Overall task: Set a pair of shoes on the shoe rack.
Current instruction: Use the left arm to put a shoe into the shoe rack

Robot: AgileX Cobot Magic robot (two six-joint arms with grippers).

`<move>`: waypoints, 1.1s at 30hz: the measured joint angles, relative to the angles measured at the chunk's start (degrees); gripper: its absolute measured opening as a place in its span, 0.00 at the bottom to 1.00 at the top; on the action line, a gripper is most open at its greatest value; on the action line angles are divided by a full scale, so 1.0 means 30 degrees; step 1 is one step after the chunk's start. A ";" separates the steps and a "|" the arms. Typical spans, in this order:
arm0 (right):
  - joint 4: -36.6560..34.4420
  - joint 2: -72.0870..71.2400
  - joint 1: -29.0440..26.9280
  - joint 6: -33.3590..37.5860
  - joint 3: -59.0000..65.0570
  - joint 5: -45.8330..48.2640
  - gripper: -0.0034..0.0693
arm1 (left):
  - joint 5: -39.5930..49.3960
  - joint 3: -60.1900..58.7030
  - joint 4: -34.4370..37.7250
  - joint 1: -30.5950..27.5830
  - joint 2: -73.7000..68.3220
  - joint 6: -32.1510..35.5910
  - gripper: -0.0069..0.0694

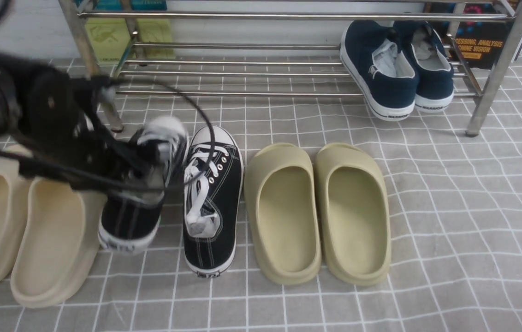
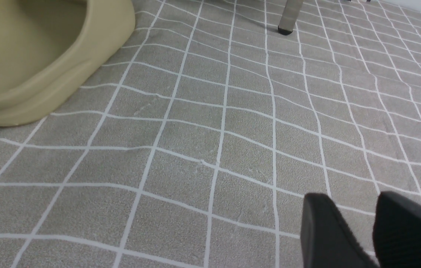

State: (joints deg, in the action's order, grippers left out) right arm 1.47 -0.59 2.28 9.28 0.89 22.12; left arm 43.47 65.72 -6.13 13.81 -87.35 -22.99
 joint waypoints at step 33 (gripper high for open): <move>0.0000 0.0000 0.0000 0.0000 0.0000 0.0000 0.38 | -0.0226 1.9511 0.0097 -0.1855 -1.4512 -0.0184 0.17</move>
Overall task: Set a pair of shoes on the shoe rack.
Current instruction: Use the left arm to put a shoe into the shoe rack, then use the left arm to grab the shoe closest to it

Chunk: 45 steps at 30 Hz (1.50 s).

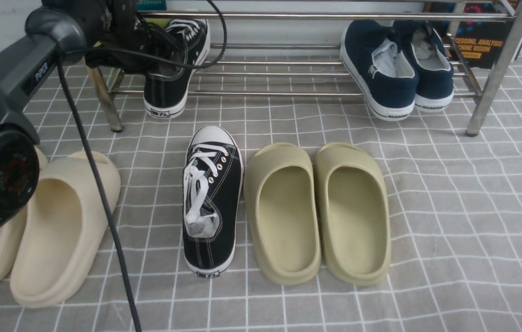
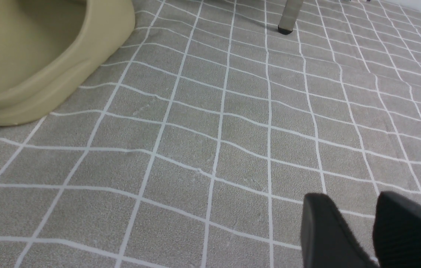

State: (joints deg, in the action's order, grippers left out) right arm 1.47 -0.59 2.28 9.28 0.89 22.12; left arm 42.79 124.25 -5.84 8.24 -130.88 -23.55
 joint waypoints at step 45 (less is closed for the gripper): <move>0.0000 0.0000 0.0000 0.0000 0.0000 0.0018 0.38 | -0.1121 -1.7499 0.1261 0.4786 0.9054 -0.1112 0.07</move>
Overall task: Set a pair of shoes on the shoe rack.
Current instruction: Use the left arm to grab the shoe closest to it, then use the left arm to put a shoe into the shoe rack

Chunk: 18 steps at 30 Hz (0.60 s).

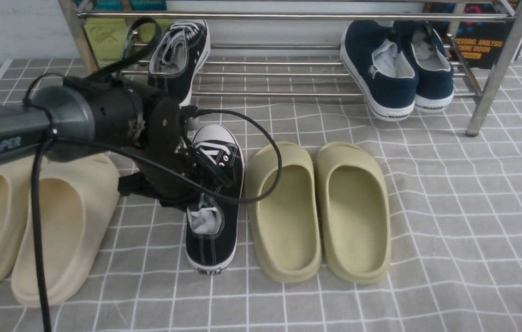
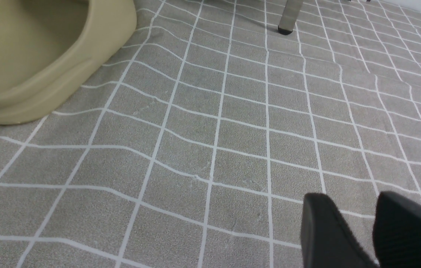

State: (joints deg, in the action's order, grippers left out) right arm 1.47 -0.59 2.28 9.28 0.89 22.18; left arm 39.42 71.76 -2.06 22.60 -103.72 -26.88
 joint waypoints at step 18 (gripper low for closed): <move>0.0020 0.0000 0.0000 0.0000 0.0000 0.0000 0.38 | 0.5094 1.1699 0.0275 -0.0871 -0.3375 0.1842 0.07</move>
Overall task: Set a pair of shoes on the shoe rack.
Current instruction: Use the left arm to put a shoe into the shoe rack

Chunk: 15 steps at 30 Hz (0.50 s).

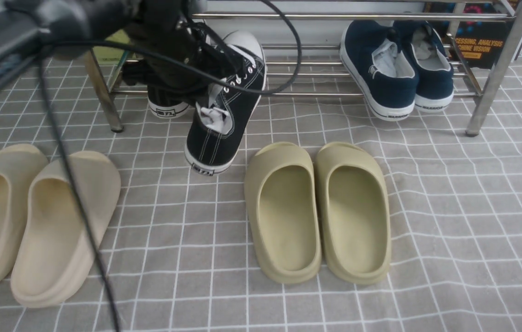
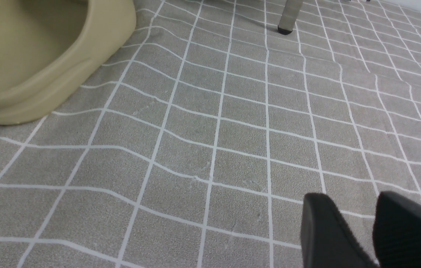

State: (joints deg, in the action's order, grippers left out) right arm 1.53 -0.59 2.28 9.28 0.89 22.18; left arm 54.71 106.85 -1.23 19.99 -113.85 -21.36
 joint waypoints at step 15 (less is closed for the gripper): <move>0.0012 0.0000 0.0000 0.0000 0.0000 0.0000 0.38 | -0.1817 0.9787 0.0729 -0.1170 -0.7627 -0.0369 0.07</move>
State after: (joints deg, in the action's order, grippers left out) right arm 1.57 -0.59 2.28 9.28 0.89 22.18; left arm 49.26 136.21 0.95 16.48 -136.73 -22.46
